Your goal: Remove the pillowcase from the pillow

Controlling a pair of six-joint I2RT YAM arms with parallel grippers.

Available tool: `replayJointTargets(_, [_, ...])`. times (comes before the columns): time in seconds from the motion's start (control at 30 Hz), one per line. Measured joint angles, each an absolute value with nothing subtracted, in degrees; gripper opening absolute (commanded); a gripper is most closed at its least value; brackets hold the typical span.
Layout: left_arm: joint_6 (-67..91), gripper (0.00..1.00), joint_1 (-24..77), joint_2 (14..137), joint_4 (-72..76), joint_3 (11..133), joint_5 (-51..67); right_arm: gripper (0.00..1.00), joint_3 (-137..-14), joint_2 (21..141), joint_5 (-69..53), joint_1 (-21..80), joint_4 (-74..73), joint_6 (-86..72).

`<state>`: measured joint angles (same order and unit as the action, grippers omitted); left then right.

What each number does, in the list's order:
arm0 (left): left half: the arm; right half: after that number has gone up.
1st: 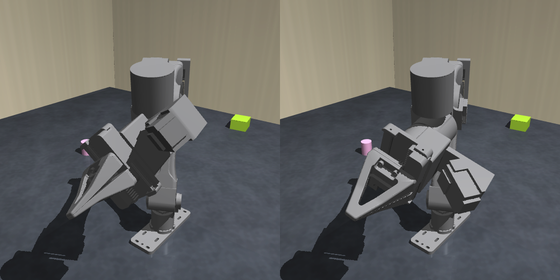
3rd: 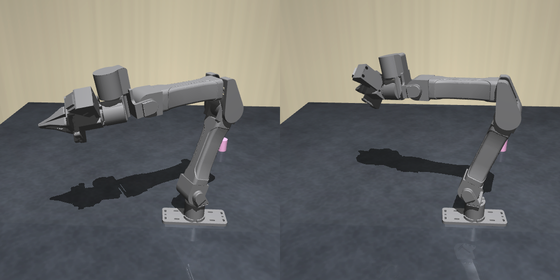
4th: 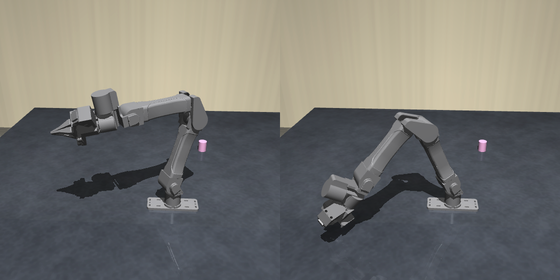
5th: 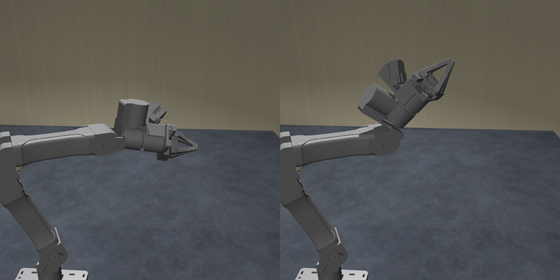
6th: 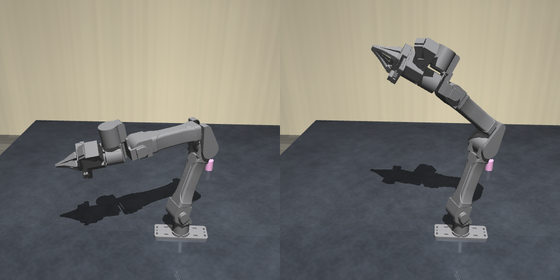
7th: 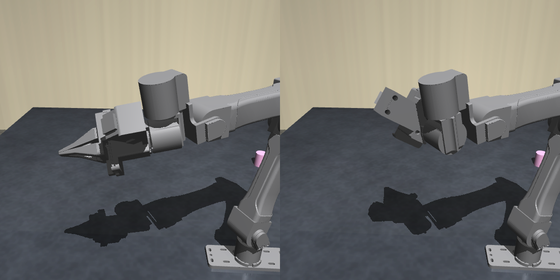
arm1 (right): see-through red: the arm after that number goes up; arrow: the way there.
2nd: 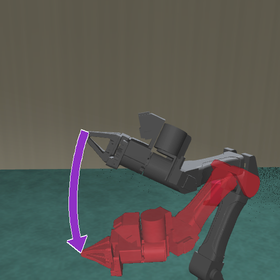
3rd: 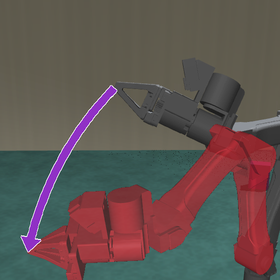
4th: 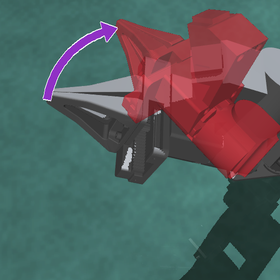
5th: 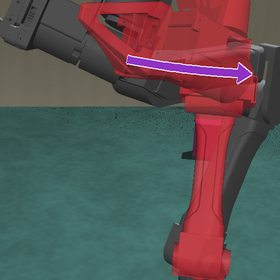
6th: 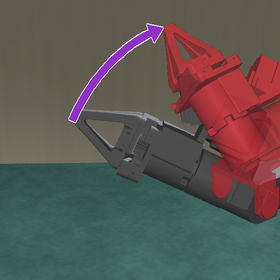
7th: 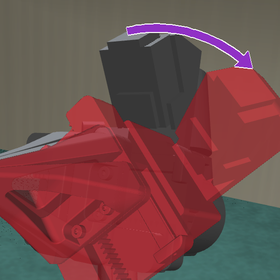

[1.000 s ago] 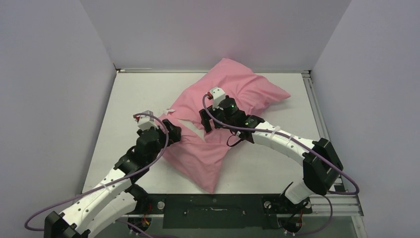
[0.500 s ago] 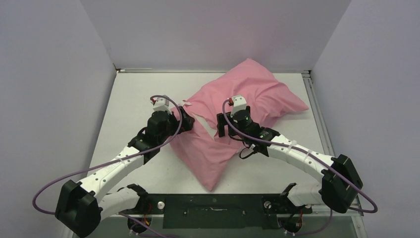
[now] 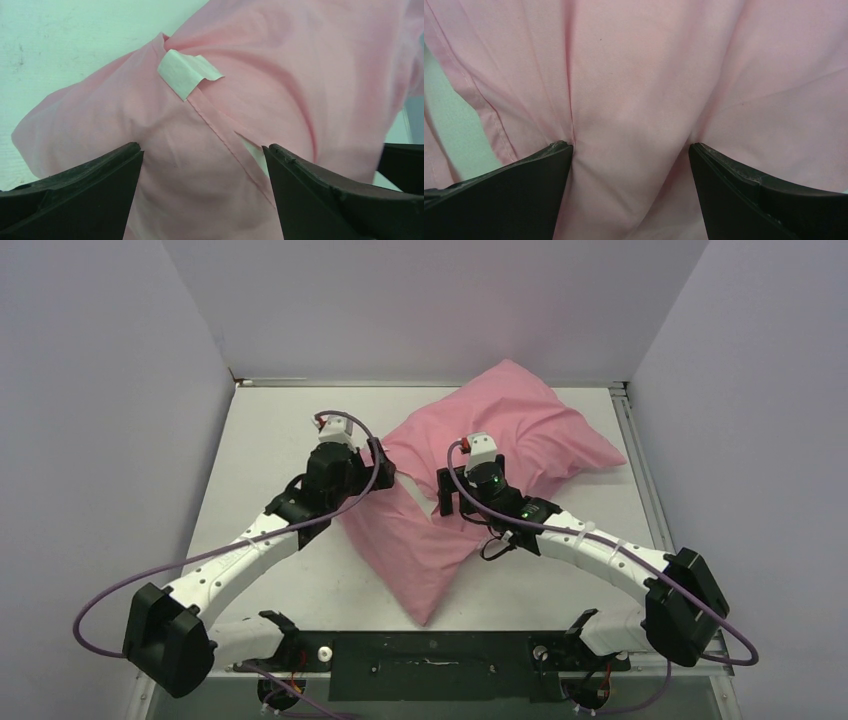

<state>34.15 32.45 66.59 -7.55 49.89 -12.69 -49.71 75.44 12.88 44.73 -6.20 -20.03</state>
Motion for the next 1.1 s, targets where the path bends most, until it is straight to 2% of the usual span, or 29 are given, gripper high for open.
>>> replayJointTargets(0.23, [30.79,0.97,35.35,73.03,-10.13,51.83,-17.67,0.90,-48.82,75.70,13.76,44.75,-4.84,-20.18])
replayJointTargets(0.37, [29.78,0.97,36.03,72.51,-11.60,52.01,-20.36,0.90,-48.31,75.70,14.61,44.77,-4.47,-20.38])
replayJointTargets(0.53, [29.85,0.91,36.01,65.71,-14.37,47.11,-24.53,0.90,-47.77,75.70,15.14,44.51,-4.19,-21.12])
replayJointTargets(0.8, [34.54,0.82,32.05,59.40,-14.61,39.81,-23.27,0.90,-47.77,76.77,14.92,43.64,-3.64,-21.76])
replayJointTargets(1.1, [40.38,0.80,24.03,54.28,-13.80,31.51,-17.89,0.90,-47.77,77.49,14.81,43.44,-3.51,-21.78])
